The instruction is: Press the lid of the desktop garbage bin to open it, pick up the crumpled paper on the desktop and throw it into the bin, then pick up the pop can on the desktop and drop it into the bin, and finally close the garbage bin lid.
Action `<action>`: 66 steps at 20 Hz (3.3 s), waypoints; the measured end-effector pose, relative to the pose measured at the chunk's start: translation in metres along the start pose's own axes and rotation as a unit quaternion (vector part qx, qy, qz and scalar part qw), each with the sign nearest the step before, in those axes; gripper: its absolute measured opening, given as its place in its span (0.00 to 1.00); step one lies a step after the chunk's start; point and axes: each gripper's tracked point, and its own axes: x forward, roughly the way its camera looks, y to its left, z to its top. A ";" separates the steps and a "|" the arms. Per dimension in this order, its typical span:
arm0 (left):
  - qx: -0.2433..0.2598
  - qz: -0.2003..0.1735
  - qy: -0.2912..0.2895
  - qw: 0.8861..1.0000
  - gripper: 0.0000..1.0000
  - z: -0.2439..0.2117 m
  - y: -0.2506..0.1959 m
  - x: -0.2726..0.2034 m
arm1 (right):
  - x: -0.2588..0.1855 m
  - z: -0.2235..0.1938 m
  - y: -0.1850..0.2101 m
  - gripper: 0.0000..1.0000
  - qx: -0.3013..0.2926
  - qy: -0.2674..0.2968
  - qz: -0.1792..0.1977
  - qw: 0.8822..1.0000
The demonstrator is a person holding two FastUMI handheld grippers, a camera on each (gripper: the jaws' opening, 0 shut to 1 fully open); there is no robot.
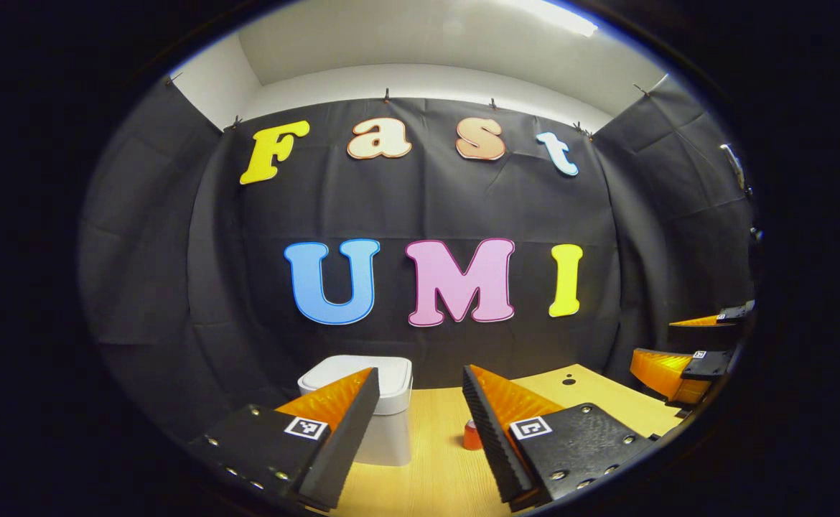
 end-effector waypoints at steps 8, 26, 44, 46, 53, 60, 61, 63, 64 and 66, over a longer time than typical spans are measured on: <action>-0.006 0.006 0.011 1.000 0.38 -0.007 0.007 0.004 | 0.001 -0.001 0.000 0.98 -0.003 0.002 -0.003 1.000; -0.043 -0.040 0.076 0.995 0.00 -0.013 0.070 0.052 | -0.002 -0.001 0.009 0.98 -0.009 0.001 -0.036 0.999; -0.051 -0.001 0.270 0.961 0.01 -0.119 0.126 0.194 | 0.084 -0.028 -0.041 0.98 0.028 0.027 0.017 0.999; -0.049 0.003 0.290 0.956 0.01 -0.132 0.130 0.207 | 0.096 -0.041 -0.047 0.98 0.033 0.042 0.029 0.998; -0.034 -0.006 0.330 0.943 0.01 -0.154 0.132 0.221 | 0.109 -0.042 -0.067 0.98 0.044 0.045 -0.005 0.998; -0.002 -0.027 0.356 0.934 0.01 -0.161 0.129 0.222 | 0.106 -0.037 -0.061 0.98 0.054 0.043 -0.030 0.997; -0.001 -0.025 0.355 0.935 0.01 -0.161 0.129 0.223 | 0.106 -0.038 -0.060 0.98 0.052 0.044 -0.031 0.997; -0.009 -0.020 0.352 0.936 0.01 -0.161 0.130 0.222 | 0.105 -0.037 -0.062 0.98 0.049 0.043 -0.035 0.997; -0.015 -0.021 0.352 0.936 0.01 -0.161 0.130 0.221 | 0.105 -0.037 -0.061 0.98 0.048 0.043 -0.036 0.997; -0.024 -0.025 0.344 0.938 0.01 -0.161 0.130 0.222 | 0.106 -0.043 -0.060 0.98 0.045 0.051 -0.035 0.997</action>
